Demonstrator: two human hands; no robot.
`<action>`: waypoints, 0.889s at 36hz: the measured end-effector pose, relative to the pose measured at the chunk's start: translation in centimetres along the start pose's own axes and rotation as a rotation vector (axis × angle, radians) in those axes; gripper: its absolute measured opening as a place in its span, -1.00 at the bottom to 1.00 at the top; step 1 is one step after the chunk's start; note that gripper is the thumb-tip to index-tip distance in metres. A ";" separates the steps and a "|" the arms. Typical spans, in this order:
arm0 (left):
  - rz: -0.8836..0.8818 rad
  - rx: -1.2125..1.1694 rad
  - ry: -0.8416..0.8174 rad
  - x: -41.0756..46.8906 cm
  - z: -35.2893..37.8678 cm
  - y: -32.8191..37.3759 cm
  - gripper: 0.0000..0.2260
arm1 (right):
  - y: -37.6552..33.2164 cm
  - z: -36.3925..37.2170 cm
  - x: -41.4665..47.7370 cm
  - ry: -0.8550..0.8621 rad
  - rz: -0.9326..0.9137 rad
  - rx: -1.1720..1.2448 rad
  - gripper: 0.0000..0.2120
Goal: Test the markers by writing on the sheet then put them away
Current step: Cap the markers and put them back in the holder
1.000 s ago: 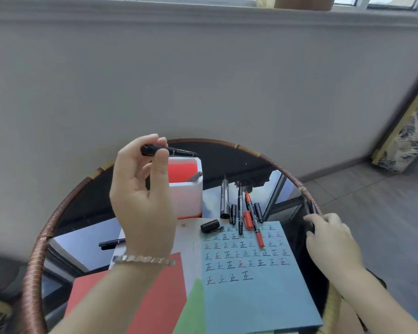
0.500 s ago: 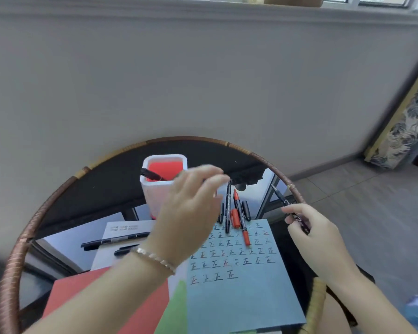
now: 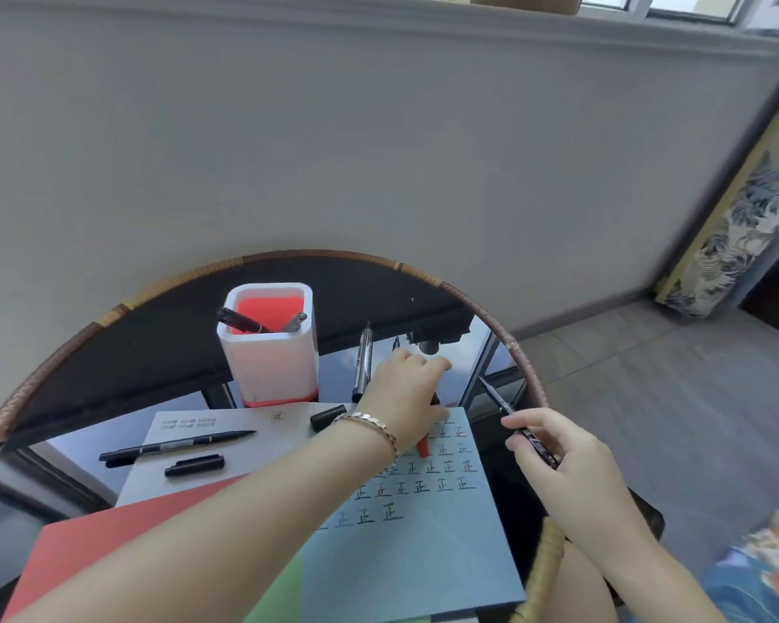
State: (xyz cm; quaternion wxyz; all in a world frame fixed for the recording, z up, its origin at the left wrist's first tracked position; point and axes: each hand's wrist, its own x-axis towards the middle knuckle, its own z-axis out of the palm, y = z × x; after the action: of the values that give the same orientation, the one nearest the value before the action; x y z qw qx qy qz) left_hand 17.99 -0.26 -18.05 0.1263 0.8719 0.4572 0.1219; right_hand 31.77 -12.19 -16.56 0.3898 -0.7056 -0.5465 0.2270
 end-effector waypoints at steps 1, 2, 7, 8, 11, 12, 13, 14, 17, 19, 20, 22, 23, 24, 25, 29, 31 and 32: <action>-0.004 -0.076 0.054 -0.4 -0.3 0.2 -0.55 | 0.0 0.1 0.0 0.000 -0.004 0.003 -0.76; -0.007 -0.180 0.133 -0.9 -0.6 0.3 -0.57 | -0.1 0.1 -0.1 -0.001 -0.009 0.008 -0.76; -0.118 -0.801 0.433 -4.3 -3.7 1.4 -0.79 | -0.9 0.5 -0.5 -0.044 -0.042 0.089 -0.75; -0.163 -0.932 0.457 -4.9 -4.3 1.4 -0.75 | -1.2 0.6 -0.5 -0.054 -0.052 0.103 -0.76; -0.336 -1.237 0.479 -6.9 -5.9 0.8 -0.74 | -2.2 1.2 -0.6 -0.085 -0.092 0.109 -0.79; -0.377 -1.305 0.471 -7.6 -6.2 0.4 -0.77 | -2.6 1.4 -0.7 -0.094 -0.109 0.110 -0.79; -0.409 -1.373 0.465 -8.3 -6.5 0.1 -0.80 | -3.0 1.7 -0.7 -0.104 -0.129 0.110 -0.79; -0.431 -1.433 0.466 -9.0 -6.7 -0.3 -0.83 | -3.4 2.0 -0.8 -0.118 -0.151 0.106 -0.78; -0.473 -1.571 0.494 -11.0 -7.6 -1.4 -0.89 | -4.7 2.8 -1.1 -0.174 -0.215 0.105 -0.75; -0.477 -1.623 0.511 -12.1 -8.1 -2.3 -0.87 | -5.6 3.2 -1.3 -0.194 -0.274 0.103 -0.75; -0.475 -1.646 0.521 -12.5 -8.3 -2.7 -0.84 | -6.1 3.4 -1.4 -0.201 -0.300 0.094 -0.76; -0.491 -1.661 0.547 -13.2 -8.6 -3.5 -0.77 | -6.9 4.0 -1.7 -0.220 -0.329 0.096 -0.76; -0.504 -1.658 0.560 -13.5 -8.6 -3.9 -0.77 | -7.3 4.2 -1.9 -0.230 -0.344 0.099 -0.77; -0.518 -1.655 0.572 -13.8 -8.6 -4.2 -0.78 | -7.5 4.5 -2.0 -0.234 -0.362 0.092 -0.79; -0.534 -1.658 0.575 -14.1 -8.6 -4.4 -0.79 | -7.7 4.8 -2.0 -0.235 -0.377 0.082 -0.79; -0.602 -1.707 0.549 -15.0 -8.0 -5.0 -0.75 | -8.1 5.6 -2.2 -0.229 -0.426 0.077 -0.79; -0.635 -1.728 0.552 -15.2 -7.7 -5.0 -0.76 | -8.2 5.8 -2.3 -0.231 -0.443 0.074 -0.80; -0.647 -1.737 0.555 -15.2 -7.6 -5.0 -0.76 | -8.2 5.9 -2.4 -0.234 -0.449 0.070 -0.80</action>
State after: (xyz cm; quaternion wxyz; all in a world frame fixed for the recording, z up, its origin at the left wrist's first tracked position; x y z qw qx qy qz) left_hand 3.29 -9.31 -14.07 0.6417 0.2467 0.4392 0.5784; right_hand 21.75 -11.83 -13.74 0.3886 -0.5216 -0.7227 0.2337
